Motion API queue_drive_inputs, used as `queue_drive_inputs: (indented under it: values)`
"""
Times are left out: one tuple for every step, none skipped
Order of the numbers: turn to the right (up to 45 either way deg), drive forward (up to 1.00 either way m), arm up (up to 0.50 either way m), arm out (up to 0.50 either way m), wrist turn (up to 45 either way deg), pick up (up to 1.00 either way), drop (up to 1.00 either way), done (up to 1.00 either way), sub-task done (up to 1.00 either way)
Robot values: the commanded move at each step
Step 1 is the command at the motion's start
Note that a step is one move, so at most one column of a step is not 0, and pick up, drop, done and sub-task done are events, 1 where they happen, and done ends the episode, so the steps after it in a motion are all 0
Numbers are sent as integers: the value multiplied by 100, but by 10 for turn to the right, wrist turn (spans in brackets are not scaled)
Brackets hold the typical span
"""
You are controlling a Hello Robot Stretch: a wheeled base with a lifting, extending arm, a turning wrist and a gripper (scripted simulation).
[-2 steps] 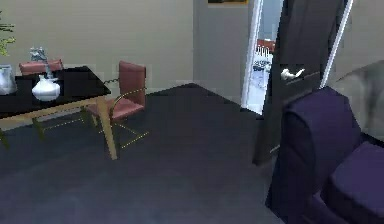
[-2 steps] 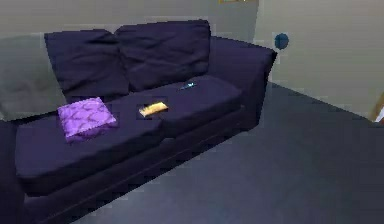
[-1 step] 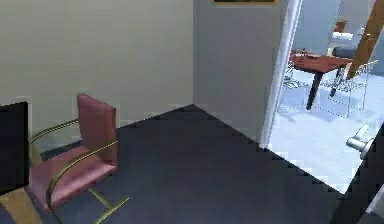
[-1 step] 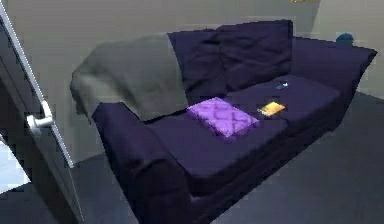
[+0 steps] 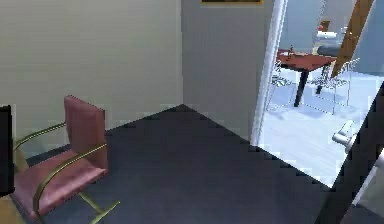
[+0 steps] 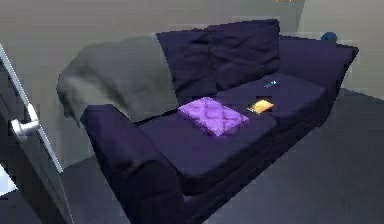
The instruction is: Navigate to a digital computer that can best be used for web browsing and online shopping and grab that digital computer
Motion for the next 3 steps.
queue_drive_inputs:
  values:
    - [-450,0,0,0,0,0,0,0,0]
    - [-180,0,0,0,0,0,0,0,0]
    - [0,30,0,0,0,0,0,0,0]
